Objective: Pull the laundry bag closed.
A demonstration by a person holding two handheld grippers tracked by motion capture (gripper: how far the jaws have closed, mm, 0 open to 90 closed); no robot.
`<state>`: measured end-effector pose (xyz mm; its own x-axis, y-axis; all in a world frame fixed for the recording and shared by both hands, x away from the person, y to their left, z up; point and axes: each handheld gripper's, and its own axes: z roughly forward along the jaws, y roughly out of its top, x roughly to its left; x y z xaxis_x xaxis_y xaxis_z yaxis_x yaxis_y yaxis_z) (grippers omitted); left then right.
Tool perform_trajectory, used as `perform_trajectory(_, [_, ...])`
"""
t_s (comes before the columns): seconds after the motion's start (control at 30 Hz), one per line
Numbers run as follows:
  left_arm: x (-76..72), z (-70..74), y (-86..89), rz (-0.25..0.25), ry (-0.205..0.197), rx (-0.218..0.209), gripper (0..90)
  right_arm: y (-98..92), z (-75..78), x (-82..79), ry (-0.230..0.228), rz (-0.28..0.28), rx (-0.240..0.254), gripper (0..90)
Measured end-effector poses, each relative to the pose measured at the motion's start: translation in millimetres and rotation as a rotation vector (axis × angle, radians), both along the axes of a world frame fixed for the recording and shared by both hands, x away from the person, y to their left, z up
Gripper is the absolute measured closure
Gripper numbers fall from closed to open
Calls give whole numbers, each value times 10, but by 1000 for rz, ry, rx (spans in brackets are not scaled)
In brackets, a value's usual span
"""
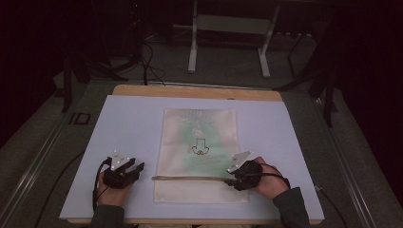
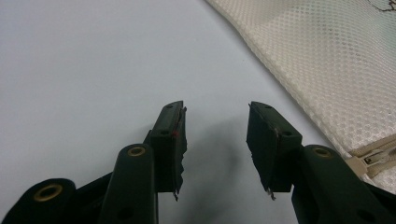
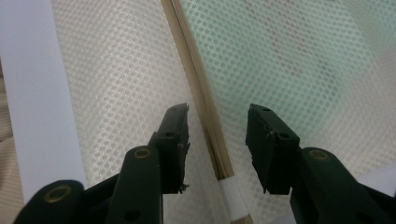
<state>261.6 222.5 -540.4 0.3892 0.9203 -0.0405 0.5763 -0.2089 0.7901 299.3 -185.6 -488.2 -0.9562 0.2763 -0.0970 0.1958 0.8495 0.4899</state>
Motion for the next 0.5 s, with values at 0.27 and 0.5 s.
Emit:
perform_trajectory(0.27, [-1,0,-1,-1,-2,0,561,98,-12,1,-2,17,12,593])
perform_trajectory(0.5, [-1,-1,-1,-1,-1,-1,561,156,-24,-4,-2,28,19,598])
